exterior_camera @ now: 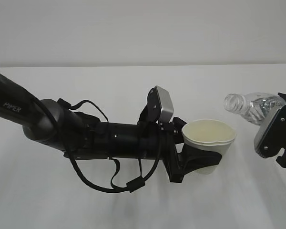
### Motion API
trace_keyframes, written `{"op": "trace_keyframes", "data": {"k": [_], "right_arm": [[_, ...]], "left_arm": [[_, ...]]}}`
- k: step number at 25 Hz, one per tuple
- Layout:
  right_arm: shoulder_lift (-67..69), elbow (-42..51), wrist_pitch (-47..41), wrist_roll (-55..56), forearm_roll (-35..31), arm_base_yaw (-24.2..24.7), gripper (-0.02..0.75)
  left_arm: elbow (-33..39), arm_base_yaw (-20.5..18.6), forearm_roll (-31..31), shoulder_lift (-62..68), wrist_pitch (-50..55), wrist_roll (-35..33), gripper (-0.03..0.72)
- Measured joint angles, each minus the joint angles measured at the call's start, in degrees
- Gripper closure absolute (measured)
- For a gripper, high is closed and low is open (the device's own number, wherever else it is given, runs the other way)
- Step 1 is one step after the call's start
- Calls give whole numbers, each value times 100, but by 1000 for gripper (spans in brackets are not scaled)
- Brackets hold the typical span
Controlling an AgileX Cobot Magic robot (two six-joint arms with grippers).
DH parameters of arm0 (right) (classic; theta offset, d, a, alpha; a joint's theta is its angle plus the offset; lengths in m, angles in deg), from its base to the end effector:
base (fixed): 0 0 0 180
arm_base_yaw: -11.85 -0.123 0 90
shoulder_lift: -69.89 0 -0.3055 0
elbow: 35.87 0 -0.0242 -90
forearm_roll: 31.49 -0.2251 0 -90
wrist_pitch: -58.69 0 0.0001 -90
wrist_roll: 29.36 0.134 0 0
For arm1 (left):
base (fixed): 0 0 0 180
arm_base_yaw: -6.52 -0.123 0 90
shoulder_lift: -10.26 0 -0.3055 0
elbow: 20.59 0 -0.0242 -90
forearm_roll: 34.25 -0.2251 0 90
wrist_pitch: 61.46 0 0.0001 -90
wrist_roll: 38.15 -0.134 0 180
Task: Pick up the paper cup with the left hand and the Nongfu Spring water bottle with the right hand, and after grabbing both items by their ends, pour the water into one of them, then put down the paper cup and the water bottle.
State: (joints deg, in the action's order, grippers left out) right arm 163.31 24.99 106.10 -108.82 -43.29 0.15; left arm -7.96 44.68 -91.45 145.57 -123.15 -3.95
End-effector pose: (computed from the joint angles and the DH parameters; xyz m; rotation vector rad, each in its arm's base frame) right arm 0.2626 0.0338 0.1958 -1.2191 1.5394 -0.8447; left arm 0.2887 -0.3529 0.1399 1.1975 1.4468 -1.1823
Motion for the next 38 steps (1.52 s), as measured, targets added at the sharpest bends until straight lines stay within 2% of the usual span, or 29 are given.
{"op": "trace_keyframes", "data": {"k": [25,38], "right_arm": [[0,0,172,-701,1,0,318],[0,0,281,-937,288,0,318]], "left_arm": [[0,14,-12,0,0,39,236],[0,14,-12,3,0,39,236]]}}
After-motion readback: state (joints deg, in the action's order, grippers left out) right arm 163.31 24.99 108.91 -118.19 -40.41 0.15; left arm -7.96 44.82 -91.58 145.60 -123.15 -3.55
